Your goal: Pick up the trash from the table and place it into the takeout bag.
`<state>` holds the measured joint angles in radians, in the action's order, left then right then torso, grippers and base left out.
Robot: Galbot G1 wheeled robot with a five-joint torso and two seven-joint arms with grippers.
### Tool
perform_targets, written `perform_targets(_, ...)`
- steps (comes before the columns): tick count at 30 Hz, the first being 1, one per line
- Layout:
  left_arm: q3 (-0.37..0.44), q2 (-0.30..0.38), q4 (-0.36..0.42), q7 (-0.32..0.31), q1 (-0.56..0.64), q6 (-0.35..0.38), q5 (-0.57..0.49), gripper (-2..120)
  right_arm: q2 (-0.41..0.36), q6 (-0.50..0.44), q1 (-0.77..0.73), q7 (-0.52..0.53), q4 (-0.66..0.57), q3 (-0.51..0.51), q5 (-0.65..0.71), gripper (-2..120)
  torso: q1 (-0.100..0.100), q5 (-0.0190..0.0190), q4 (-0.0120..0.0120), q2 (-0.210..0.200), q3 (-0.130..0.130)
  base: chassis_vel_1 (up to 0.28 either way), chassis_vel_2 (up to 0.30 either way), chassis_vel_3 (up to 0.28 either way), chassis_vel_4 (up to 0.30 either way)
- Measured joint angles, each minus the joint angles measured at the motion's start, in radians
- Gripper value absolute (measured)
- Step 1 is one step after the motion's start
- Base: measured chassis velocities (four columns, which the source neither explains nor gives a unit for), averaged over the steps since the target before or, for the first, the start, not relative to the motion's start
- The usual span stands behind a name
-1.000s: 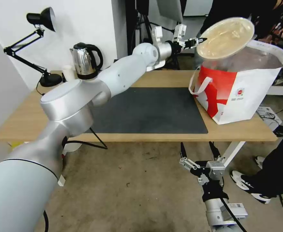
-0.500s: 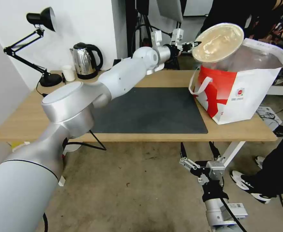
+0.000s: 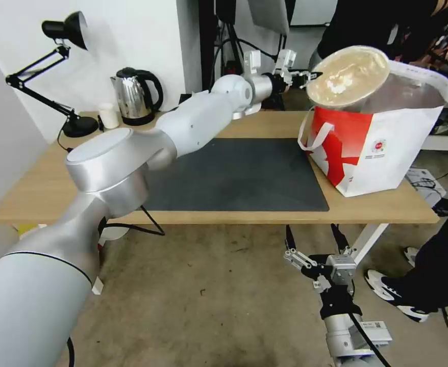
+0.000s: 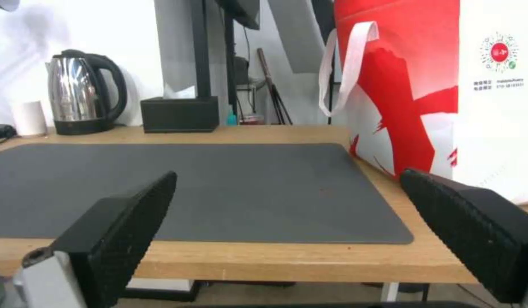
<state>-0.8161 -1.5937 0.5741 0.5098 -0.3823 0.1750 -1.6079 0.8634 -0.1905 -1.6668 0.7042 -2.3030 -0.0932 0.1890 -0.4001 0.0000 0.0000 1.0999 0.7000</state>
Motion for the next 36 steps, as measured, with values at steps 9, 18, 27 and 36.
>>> perform_targets(9, -0.033, 0.0, -0.007, 0.096, -0.011, 0.054, 0.055, 0, 0.0, 0.0, 0.0, 0.0, 0.0, 0.0, 0.0, 100, 0.0, 0.0, 0.0, 0.0, 0.0, 0.0, 0.0, 0.0, 0.0)
perform_targets(18, -0.058, 0.0, -0.017, 0.132, -0.02, 0.071, 0.089, 0, 0.0, 0.0, 0.0, 0.0, 0.0, 0.0, 0.0, 100, 0.0, 0.0, 0.0, 0.0, 0.0, 0.0, 0.0, 0.0, 0.0)
perform_targets(27, -0.055, 0.001, -0.026, 0.155, -0.02, 0.078, 0.133, 0, 0.0, 0.0, 0.0, 0.0, 0.0, 0.0, 0.0, 100, 0.0, 0.0, -0.0001, 0.0, 0.0, 0.0, 0.0, 0.0, 0.0)
perform_targets(36, -0.052, 0.001, -0.032, 0.17, -0.022, 0.103, 0.152, 9, 0.0, 0.0, 0.0, 0.0, 0.0, 0.0, 0.0, 100, 0.0, 0.0, 0.0, 0.0, 0.0, 0.0, 0.0, 0.0, 0.0)
